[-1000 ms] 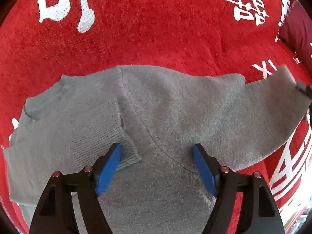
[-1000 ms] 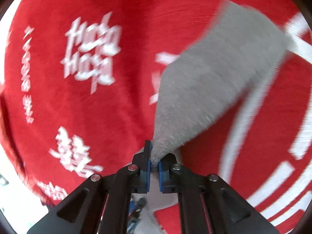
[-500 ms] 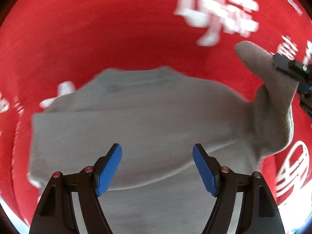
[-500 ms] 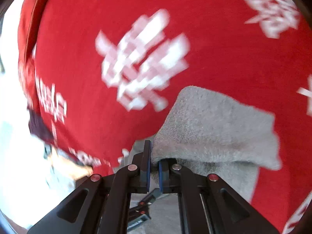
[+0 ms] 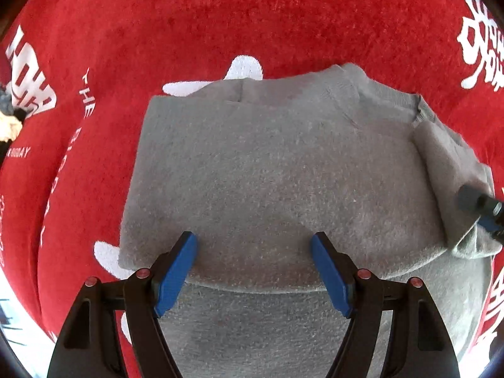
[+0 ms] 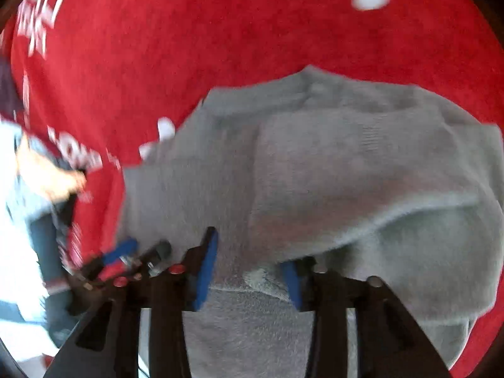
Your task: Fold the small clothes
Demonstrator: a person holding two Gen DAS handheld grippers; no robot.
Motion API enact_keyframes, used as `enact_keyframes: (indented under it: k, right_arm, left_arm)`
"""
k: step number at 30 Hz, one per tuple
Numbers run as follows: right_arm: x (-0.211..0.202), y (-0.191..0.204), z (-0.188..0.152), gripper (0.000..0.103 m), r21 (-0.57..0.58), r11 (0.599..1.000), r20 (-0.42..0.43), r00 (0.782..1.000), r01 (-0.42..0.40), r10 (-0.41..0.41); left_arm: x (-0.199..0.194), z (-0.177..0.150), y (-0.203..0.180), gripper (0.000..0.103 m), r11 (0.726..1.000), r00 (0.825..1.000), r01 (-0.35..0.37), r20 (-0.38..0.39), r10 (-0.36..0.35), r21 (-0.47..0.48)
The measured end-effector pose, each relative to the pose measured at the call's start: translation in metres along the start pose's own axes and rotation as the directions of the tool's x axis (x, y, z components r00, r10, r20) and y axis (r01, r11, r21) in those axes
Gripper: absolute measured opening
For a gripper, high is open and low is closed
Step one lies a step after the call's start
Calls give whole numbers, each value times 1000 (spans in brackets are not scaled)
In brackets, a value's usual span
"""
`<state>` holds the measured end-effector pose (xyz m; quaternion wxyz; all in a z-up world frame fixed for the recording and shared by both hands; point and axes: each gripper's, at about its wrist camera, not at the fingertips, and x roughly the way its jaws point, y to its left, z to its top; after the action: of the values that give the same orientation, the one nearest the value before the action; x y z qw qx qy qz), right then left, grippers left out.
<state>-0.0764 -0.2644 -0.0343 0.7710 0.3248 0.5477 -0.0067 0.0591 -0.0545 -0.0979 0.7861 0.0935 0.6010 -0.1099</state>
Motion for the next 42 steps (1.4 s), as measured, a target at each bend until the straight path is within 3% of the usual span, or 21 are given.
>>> enact_keyframes:
  k: [3,4,5,6,7,8,11,15,18,20,22,23,24,30,33,35,38,40,42]
  right_arm:
    - [-13,-24,2,45,152,988,54,998,-27,19]
    - [-13,-32,3,40,213,976,58,998,-50,39]
    - [-10,-43,5,29,293,953,61,996,-79,64]
    - [-7,-45,7,7,328,940,67,995,-93,75]
    - [-6,-41,10,7,337,936,83,993,-103,79]
    - [-6,-37,13,7,317,943,94,993,-100,74]
    - [0,26,23,7,66,994,90,992,-90,84]
    - [34,107,14,7,-250,968,8,1000,-27,30]
    - [63,127,1,13,-309,949,-86,995,-66,41]
    - [91,131,-11,20,-343,939,-171,983,7,-69]
    - [97,129,-19,25,-356,933,-183,976,49,-121]
    - [92,130,-20,31,-348,936,-162,981,48,-110]
    - [86,129,-21,44,-340,939,-148,983,55,-112]
    - [11,70,-27,47,-177,980,-39,994,90,-98]
    - [-27,8,-33,47,33,997,-19,997,72,-71]
    - [-42,-34,-49,47,197,980,-13,999,31,-29]
    - [-48,-72,-62,47,340,940,2,1000,7,-8]
    - [-46,-83,-65,47,391,920,29,999,-30,20]
    - [-44,-94,-63,47,432,899,72,996,-78,52]
  left_arm:
    - [-4,-2,3,76,1000,1000,9,-3,-9,-9]
    - [-7,-3,6,76,1000,1000,15,1,-15,-17]
    - [-12,-4,9,76,1000,1000,19,9,-19,-24]
    - [-15,-5,13,76,999,1000,21,17,-20,-28]
    - [-21,-2,21,76,999,999,22,29,-21,-32]
    - [-24,-1,26,76,999,999,20,38,-19,-34]
    - [-30,-1,46,76,999,998,-4,62,6,-37]
    - [-31,-5,74,76,996,997,-54,55,58,-71]
    - [-36,-12,87,76,991,996,-77,37,81,-105]
    - [-35,-16,94,76,990,996,-87,22,90,-111]
    - [-41,-18,96,76,991,995,-87,29,90,-105]
    - [-44,-18,96,76,992,995,-84,37,88,-99]
    - [-47,-17,96,76,992,995,-80,43,85,-93]
    - [-73,-5,78,76,998,995,-12,102,18,-57]
    - [-75,-2,48,76,997,994,70,86,-71,15]
    - [-73,-4,20,76,989,990,121,68,-127,84]
    - [-62,-6,-28,76,963,981,182,27,-192,200]
    - [-52,-3,-54,76,954,981,184,17,-194,238]
    - [-40,5,-67,76,962,987,151,23,-161,229]
